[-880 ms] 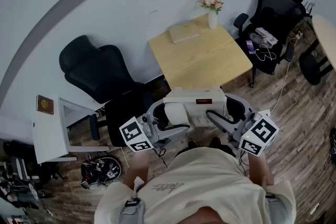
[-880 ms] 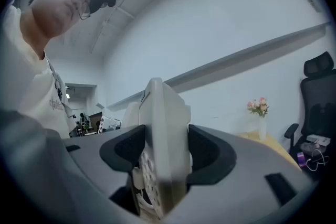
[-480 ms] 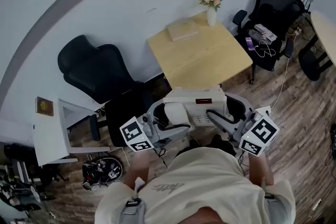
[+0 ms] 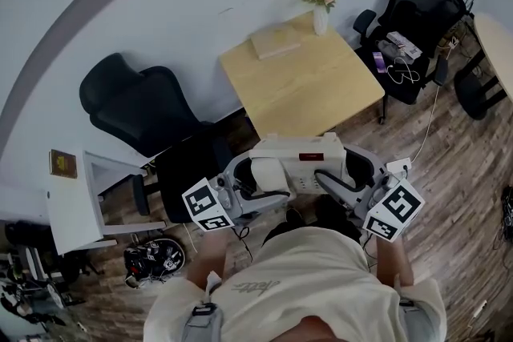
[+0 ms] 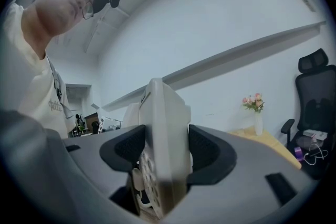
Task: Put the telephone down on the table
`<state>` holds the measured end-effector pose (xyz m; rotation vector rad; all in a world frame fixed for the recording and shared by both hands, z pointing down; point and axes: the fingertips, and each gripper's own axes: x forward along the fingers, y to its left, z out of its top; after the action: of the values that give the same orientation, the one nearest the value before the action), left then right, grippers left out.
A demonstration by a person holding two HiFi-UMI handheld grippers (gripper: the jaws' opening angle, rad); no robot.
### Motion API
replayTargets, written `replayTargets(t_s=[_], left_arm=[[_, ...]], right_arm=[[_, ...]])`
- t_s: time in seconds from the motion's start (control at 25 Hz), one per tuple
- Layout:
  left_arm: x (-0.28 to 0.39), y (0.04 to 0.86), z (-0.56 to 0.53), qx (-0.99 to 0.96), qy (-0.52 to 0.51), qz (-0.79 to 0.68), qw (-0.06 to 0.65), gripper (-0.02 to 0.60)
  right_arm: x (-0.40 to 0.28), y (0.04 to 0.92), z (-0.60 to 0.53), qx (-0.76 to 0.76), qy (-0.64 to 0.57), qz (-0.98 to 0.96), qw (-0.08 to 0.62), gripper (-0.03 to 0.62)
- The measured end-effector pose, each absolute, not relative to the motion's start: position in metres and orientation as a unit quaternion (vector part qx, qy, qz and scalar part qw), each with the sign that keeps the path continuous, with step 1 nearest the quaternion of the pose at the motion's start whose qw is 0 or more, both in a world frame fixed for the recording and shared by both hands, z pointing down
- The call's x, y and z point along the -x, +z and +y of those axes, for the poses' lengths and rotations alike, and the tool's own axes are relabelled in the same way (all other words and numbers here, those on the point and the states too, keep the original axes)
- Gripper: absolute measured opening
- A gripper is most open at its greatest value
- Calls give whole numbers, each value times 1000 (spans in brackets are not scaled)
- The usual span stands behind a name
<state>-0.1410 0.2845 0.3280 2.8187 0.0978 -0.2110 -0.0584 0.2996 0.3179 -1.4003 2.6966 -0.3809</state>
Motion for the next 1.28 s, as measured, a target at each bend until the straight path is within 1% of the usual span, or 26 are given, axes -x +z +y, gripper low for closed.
replayTargets(t_s=[0.2, 0.96, 1.08, 1.28], left_arm=[[112, 329, 261, -985, -75, 25, 152, 411], [-24, 338, 147, -982, -90, -62, 156, 413], [-37, 341, 136, -980, -92, -79, 159, 413], [-41, 344, 133, -977, -96, -101, 161, 413]], right_arm=[[28, 321, 276, 447, -127, 884, 47, 245], [-108, 328, 146, 369, -133, 919, 35, 244], [-121, 331, 132, 354, -137, 925, 30, 245], [-125, 333, 126, 334, -140, 932, 29, 245]])
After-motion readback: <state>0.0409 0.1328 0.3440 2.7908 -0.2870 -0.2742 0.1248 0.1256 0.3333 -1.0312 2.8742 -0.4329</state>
